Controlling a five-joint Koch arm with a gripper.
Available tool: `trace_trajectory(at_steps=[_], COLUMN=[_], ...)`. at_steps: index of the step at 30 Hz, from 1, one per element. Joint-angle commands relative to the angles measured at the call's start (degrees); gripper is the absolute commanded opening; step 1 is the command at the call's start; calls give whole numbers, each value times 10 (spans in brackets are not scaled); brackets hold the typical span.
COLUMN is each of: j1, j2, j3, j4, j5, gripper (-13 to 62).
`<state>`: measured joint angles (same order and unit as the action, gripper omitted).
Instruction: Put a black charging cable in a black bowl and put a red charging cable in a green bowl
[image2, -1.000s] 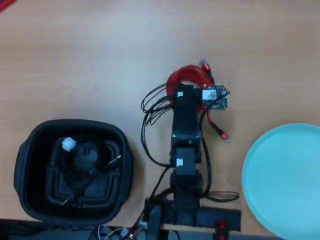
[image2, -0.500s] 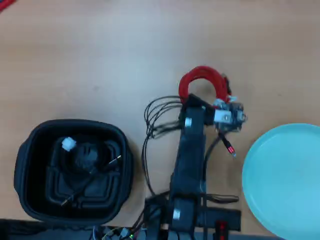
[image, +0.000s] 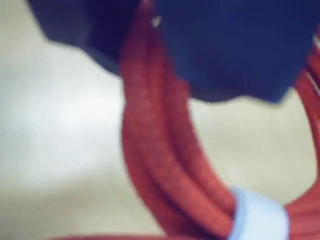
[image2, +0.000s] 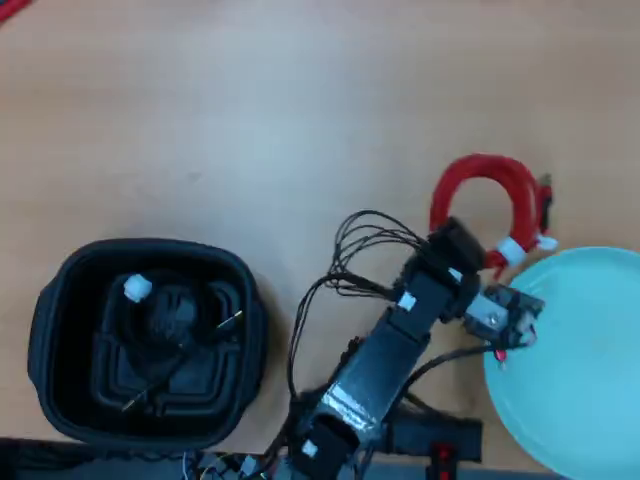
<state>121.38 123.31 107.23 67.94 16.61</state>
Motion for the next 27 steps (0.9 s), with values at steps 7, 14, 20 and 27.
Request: trace_trajectory(at_steps=[7,14,20,27], j1=[174,261,341,403], j2=[17,0,-105,-177], j3=[-33,-8,-14,-23], j4=[-134,-207,-267,-268], j5=[-54,-94,-157,-183], gripper=[-77,-78,-78,-78])
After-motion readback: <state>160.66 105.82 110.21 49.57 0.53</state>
